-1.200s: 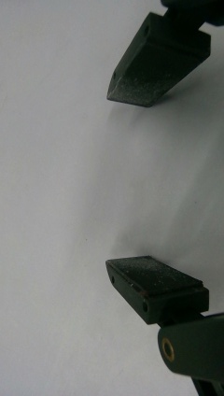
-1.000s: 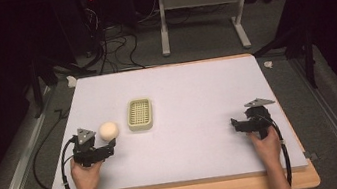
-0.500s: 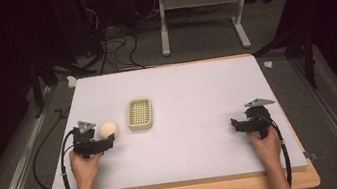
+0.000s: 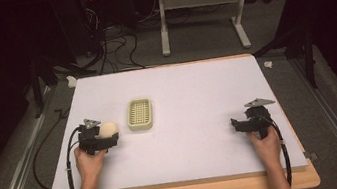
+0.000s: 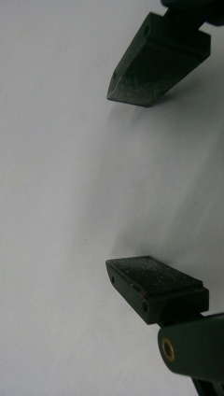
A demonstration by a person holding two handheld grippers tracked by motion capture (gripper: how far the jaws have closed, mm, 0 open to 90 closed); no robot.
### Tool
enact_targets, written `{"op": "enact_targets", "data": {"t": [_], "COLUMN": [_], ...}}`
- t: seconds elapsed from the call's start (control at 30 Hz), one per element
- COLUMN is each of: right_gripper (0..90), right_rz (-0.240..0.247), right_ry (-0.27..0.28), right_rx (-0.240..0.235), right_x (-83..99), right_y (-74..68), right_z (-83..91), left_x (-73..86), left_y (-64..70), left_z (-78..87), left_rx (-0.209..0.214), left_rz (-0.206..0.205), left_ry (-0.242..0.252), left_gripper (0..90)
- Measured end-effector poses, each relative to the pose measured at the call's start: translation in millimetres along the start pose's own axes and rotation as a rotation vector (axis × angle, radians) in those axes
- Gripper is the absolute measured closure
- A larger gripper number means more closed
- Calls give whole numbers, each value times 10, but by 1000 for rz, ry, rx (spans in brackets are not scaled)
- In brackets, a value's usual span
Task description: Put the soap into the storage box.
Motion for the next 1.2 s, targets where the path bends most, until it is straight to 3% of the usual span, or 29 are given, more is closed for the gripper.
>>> {"op": "enact_targets", "data": {"t": [0.53, 0.87, 1.2], "right_gripper": [167, 167, 167], "right_rz": [0, -1, 0], "right_ry": [0, 0, 0], "right_rx": [0, -1, 0], "right_x": [0, 0, 1], "right_y": [0, 0, 0], "right_z": [0, 0, 0], "left_x": [-30, -27, -28], "left_y": [2, 15, 15], "left_z": [-127, -147, -141], "left_rx": [-13, -17, -22], "left_rz": [15, 4, 8], "left_ry": [22, 24, 24], "left_gripper": [156, 226, 231]}}
Point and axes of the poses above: each handheld gripper's, and its own axes: z roughly backward along the jaws, x roughly out of its underside, y roughly to its right, the point moved 10 cm from there along -z, roughly forward along the jaws, and after that the axes turned 4 degrees about -y, right-handed, at the moved point
